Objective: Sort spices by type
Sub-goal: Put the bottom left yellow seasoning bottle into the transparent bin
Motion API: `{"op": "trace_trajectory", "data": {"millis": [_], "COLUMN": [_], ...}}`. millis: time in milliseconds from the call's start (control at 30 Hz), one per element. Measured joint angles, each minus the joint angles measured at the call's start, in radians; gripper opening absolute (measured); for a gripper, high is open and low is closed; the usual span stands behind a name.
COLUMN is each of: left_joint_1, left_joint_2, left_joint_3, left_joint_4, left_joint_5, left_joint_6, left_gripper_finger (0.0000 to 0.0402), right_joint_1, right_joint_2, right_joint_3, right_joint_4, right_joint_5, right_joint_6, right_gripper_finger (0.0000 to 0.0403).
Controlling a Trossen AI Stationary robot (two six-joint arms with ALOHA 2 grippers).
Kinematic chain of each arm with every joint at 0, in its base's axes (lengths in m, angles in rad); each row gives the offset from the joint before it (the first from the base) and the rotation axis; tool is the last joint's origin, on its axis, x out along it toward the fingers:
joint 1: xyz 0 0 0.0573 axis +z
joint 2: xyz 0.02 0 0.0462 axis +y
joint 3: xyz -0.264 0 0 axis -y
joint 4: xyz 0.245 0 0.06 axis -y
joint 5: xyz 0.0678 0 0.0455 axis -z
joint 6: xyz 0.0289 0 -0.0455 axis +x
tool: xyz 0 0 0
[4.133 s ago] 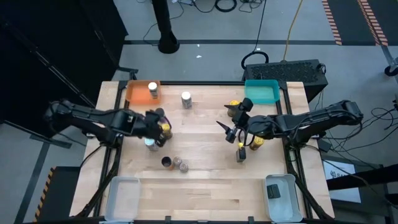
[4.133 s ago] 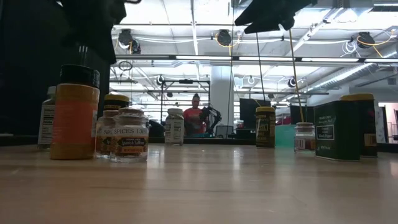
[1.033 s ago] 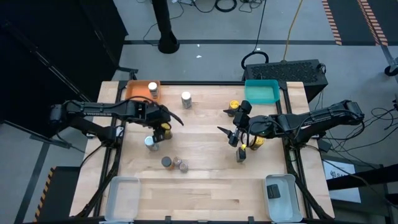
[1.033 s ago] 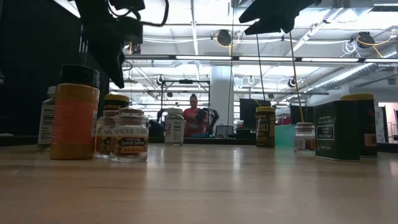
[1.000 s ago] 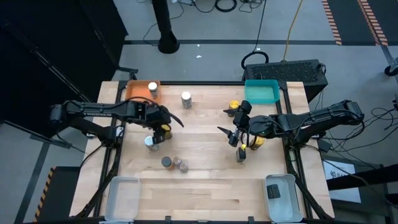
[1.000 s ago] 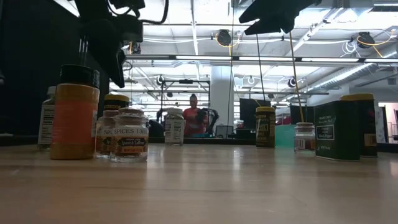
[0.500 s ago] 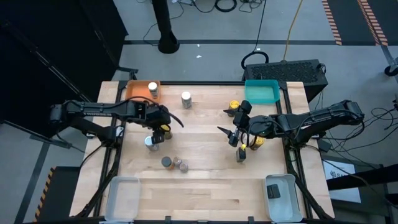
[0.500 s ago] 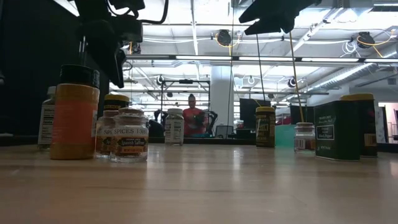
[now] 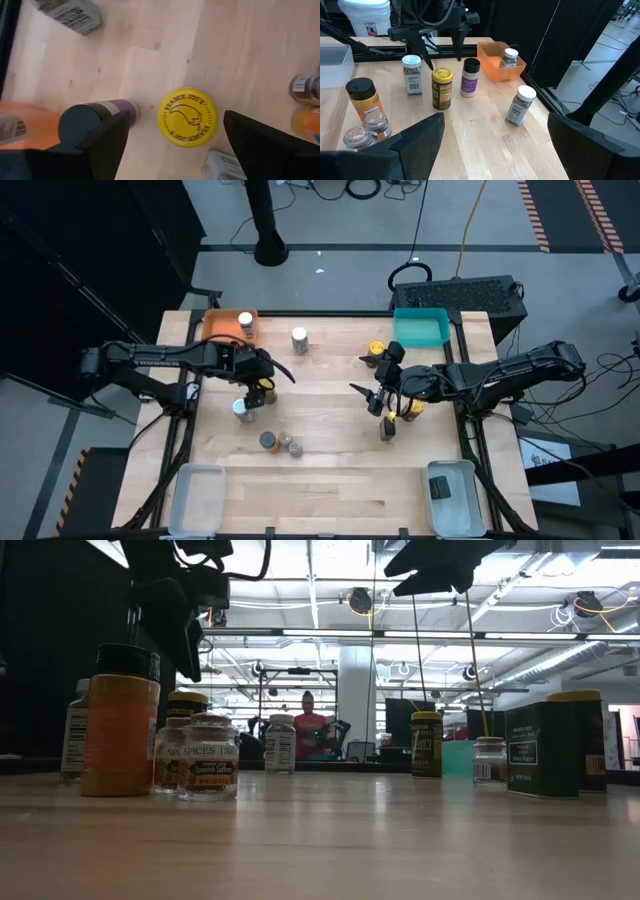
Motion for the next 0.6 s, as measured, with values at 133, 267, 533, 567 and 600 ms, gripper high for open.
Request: {"op": "trace_trajectory", "data": {"millis": [133, 267, 533, 567, 600], "left_joint_1": [0.000, 0.007, 0.056, 0.060, 0.062], "left_joint_2": [0.000, 0.015, 0.066, 0.076, 0.086], "left_joint_3": [0.000, 0.000, 0.000, 0.000, 0.000], "left_joint_4": [-0.004, -0.002, 0.002, 0.000, 0.002], "left_joint_5": [0.031, 0.083, 0.090, 0.094, 0.098], "left_joint_6": [-0.002, -0.022, -0.014, -0.004, 0.001], "left_gripper_finger": [0.0333, 0.0333, 0.0333, 0.0333, 0.0333], "right_joint_1": [0.000, 0.000, 0.000, 0.000, 0.000], "right_joint_2": [0.000, 0.000, 0.000, 0.000, 0.000], "right_joint_3": [0.000, 0.000, 0.000, 0.000, 0.000], "right_joint_4": [0.000, 0.000, 0.000, 0.000, 0.000], "right_joint_5": [0.000, 0.000, 0.000, 0.000, 0.000], "right_joint_6": [0.000, 0.000, -0.004, -0.004, -0.004], "right_gripper_finger": [0.0338, 0.0338, 0.0338, 0.0338, 0.0338]}}
